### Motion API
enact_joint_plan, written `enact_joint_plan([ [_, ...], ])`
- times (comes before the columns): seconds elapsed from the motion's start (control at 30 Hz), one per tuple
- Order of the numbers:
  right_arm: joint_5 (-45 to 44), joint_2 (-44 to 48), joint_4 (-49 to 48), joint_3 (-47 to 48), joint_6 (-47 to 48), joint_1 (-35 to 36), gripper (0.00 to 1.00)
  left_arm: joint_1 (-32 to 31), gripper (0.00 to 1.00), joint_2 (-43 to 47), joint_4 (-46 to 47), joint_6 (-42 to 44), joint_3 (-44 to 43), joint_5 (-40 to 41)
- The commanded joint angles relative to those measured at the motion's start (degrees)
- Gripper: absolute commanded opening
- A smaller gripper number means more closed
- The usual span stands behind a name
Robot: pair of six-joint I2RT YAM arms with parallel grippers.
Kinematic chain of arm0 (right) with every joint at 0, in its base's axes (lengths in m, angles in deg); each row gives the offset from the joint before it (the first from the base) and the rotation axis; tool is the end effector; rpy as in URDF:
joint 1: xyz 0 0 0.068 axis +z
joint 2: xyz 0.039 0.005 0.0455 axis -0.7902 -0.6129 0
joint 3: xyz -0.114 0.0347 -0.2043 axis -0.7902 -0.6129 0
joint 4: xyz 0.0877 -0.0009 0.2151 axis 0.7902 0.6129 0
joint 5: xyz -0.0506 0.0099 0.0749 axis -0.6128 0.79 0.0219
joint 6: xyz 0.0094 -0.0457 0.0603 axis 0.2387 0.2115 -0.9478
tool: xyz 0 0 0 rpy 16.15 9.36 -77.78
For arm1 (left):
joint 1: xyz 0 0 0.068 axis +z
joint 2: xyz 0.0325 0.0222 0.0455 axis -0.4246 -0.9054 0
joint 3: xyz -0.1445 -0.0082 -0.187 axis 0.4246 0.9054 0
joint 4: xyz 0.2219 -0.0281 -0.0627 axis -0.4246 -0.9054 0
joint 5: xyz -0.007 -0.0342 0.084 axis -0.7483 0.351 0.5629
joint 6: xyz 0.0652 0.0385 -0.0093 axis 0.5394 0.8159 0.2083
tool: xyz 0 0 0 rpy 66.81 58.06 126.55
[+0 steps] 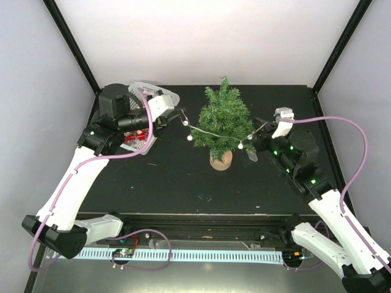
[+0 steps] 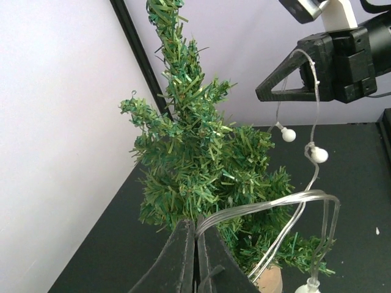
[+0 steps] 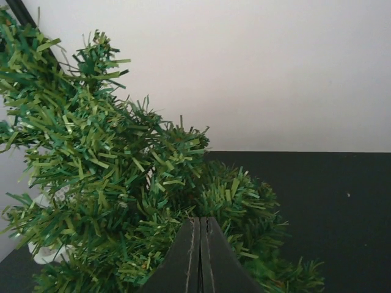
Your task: Decorate the small christmas tree
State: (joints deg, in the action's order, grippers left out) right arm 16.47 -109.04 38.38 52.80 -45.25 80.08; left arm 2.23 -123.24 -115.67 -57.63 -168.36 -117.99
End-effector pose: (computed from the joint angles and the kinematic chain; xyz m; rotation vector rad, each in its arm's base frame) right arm 0.1828 0.0939 0.3321 -0.1108 1.7029 0.5782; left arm 0.2092 -0.1359 0.3980 1.1987 1.3464 -0.6245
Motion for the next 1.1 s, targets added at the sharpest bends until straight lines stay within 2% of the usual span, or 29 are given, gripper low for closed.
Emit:
enact_joint_plan([
  [0.0,3.4,0.8,-1.2,-0.4,-0.9,-0.2,0.01,0.2,0.01,2.1,-1.5,1.3,-1.6,2.2],
  [0.2,6.2,-0.2,-1.2,0.2,-0.7,-0.2,0.01,1.4,0.02,3.9,-1.1,0.5,-1.6,9.6],
  [0.43,10.5,-4.7,-0.5,2.2,0.3,0.7,0.01,6.6,0.02,5.6,3.2,-5.1,-0.6,17.3],
  [0.8,14.1,-8.3,1.9,2.7,3.2,2.2,0.09,9.5,0.01,8.3,4.0,-9.2,2.7,16.7],
  [0.9,15.3,-8.3,3.2,2.6,4.0,2.2,0.17,10.8,0.02,8.6,4.0,-10.1,2.7,17.3],
  [1.0,15.4,-7.4,3.4,1.7,4.1,2.4,0.32,11.7,0.01,8.6,4.2,-10.7,2.6,18.0],
  [1.07,15.1,-6.9,3.4,1.3,4.2,2.4,0.37,12.4,0.02,8.5,4.7,-11.3,2.4,18.6],
])
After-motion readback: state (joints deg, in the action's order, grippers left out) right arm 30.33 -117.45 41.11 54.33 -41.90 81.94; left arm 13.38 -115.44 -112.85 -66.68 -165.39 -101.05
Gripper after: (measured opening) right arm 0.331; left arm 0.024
